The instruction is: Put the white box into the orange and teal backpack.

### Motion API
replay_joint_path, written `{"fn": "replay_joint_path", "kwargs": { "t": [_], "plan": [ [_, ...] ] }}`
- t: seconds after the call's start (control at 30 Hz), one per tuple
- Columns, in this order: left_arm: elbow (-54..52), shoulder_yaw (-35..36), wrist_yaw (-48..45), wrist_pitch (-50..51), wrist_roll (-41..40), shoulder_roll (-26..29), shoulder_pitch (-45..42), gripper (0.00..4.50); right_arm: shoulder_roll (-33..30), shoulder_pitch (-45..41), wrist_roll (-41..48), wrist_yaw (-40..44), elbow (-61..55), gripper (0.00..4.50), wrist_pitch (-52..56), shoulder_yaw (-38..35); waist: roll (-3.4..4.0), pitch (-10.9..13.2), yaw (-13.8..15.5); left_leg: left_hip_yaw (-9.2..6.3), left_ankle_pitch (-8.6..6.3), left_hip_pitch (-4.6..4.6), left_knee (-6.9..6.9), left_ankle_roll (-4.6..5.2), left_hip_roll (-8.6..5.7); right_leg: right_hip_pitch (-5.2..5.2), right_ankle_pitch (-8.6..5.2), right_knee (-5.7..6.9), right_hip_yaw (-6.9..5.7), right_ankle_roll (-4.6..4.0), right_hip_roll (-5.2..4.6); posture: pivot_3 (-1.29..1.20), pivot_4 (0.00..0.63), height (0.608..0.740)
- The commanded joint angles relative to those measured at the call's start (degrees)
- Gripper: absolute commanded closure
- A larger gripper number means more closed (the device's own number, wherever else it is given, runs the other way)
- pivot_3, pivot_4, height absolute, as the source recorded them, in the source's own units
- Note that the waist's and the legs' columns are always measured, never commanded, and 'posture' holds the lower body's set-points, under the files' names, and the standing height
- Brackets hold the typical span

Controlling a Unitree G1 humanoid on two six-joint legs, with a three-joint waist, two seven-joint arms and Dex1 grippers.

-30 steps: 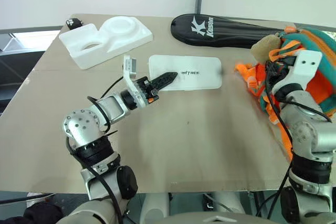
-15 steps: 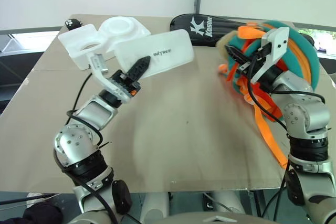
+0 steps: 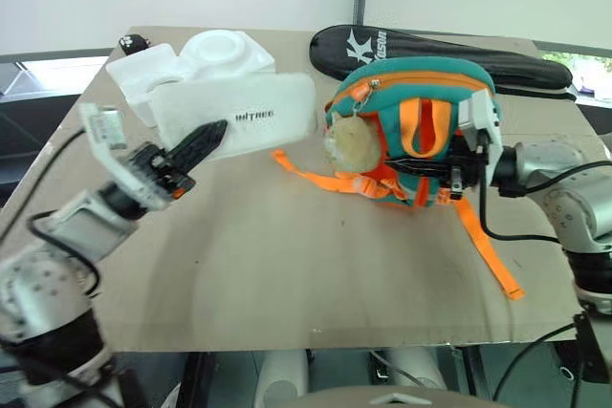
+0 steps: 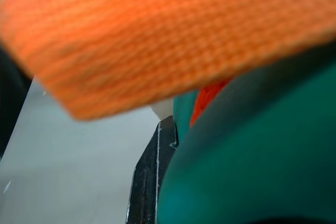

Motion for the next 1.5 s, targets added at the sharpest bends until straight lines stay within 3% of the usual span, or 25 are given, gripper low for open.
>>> {"fn": "replay_joint_path", "kwargs": {
  "t": [0.03, 0.33, 0.5, 0.8, 1.3, 1.5],
  "plan": [
    [-3.6, -2.97, -12.07, -10.23, 7.66, 5.49, -1.1, 3.58, -3.35, -3.08, 1.84, 5.85, 1.67, 4.43, 1.63, -1.82, 0.04, 0.06, 0.28, 0.0, 0.0, -0.02, 0.01, 0.0, 0.0, -0.01, 0.0, -0.02, -0.02, -0.01, 0.0, 0.0, 0.15, 0.74],
    [-1.99, -14.7, -22.0, -26.59, 22.43, 8.41, -10.47, 3.58, -6.47, -6.05, 6.18, 12.13, 3.91, 4.43, 4.81, -5.06, 0.1, 0.13, 1.19, 0.18, 0.0, -0.07, -0.02, 0.0, -0.01, -0.08, 0.05, -0.04, 0.09, 0.07, -0.02, 0.0, 0.15, 0.74],
    [3.3, -17.11, -25.03, -30.88, 26.04, 8.8, -15.51, 3.58, -8.91, -6.08, 6.88, 14.54, 4.64, 4.43, 6.16, -6.08, 0.17, 0.21, 1.19, 0.22, -0.01, -0.08, -0.08, 0.0, 0.0, -0.08, 0.13, -0.1, 0.09, 0.25, -0.02, 0.0, 0.15, 0.74],
    [6.14, -22.72, -28.86, -35.17, 30.8, 7.61, -18.13, 3.58, -7.87, -5.44, 7.08, 15.15, 3.11, 4.43, 4.72, -6.81, 0.23, 0.25, 1.17, 0.23, -0.01, -0.06, -0.03, 0.0, 0.01, -0.08, 0.14, -0.04, 0.1, 0.27, -0.01, 0.0, 0.15, 0.74],
    [9.01, -39.07, -25.41, -34.74, 40.69, -3.73, -29.54, 3.58, -2.15, -2.85, 9.19, 8.06, -3.61, 4.43, 4.88, -7.97, 0.23, 0.26, 1.08, 0.19, -0.01, -0.07, 0.05, 0.0, 0.0, -0.06, 0.15, 0.01, 0.12, 0.29, 0.04, 0.0, 0.15, 0.74],
    [18.24, -48.54, -21.5, -32.13, 48.94, -11.9, -33.13, 3.58, -1.56, 0.24, 9.07, 5.08, -5.98, 4.43, 4.15, -9.48, 0.23, 0.26, 1.38, 0.17, 0.0, -0.07, 0.11, 0.01, -0.01, -0.02, 0.15, 0.02, 0.12, 0.3, 0.04, 0.0, 0.15, 0.74]
  ]
}}
